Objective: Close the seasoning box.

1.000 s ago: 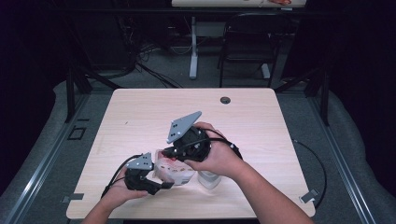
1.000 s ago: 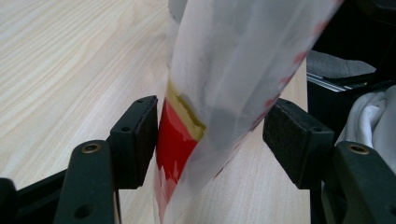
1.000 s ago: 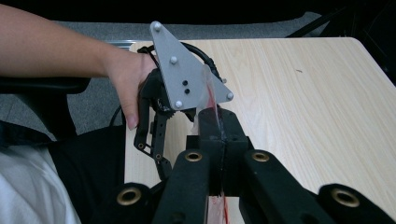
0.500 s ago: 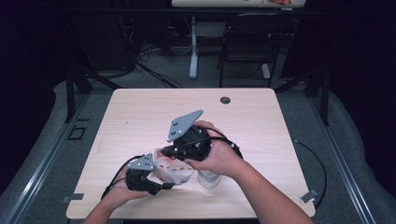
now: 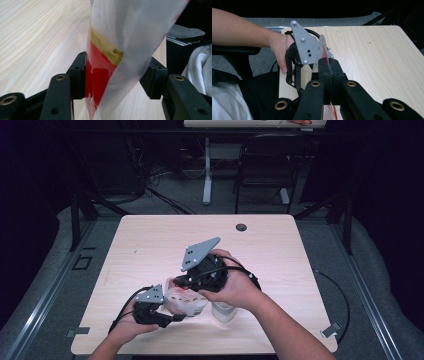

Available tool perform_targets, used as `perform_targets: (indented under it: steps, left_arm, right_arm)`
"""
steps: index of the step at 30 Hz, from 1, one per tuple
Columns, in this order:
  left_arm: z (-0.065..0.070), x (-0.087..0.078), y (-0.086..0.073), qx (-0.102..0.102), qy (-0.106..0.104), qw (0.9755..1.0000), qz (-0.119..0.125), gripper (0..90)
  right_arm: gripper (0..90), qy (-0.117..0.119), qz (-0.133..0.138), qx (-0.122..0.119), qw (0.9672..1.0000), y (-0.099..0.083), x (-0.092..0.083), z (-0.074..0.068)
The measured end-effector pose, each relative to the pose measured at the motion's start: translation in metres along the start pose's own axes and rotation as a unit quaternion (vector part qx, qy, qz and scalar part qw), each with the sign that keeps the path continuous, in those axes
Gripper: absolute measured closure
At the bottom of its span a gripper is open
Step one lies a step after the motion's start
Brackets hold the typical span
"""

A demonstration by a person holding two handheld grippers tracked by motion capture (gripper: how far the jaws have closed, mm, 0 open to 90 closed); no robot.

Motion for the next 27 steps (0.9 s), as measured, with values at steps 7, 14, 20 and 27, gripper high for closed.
perform_targets:
  steps: [7,14,20,27]
  left_arm:
    - [0.000,-0.002,0.000,-0.004,0.000,0.9999,-0.010,50.6]
    - [0.000,-0.006,0.002,-0.009,0.006,0.9999,-0.012,52.9]
    - [0.001,-0.009,0.002,-0.011,0.006,0.9996,-0.024,53.6]
    - [0.001,-0.012,0.002,-0.010,0.004,0.9992,-0.038,55.1]
  right_arm:
    - [90.0,-0.002,0.000,0.001,1.0000,-0.002,0.000,0.001]
    - [90.0,-0.003,0.004,0.006,1.0000,-0.004,-0.003,0.002]
    - [90.0,-0.006,0.004,0.007,1.0000,-0.005,-0.003,0.002]
    - [90.0,-0.005,0.003,0.013,0.9999,-0.008,-0.004,0.003]
Point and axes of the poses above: each handheld gripper's, and its own axes: x roughly forward along the jaws, y roughly out of its top, z roughly to its right, the point moved 1 cm from there along x, roughly forward along the jaws, and after that the axes turned 4 degrees about y, right-handed, at the moved point
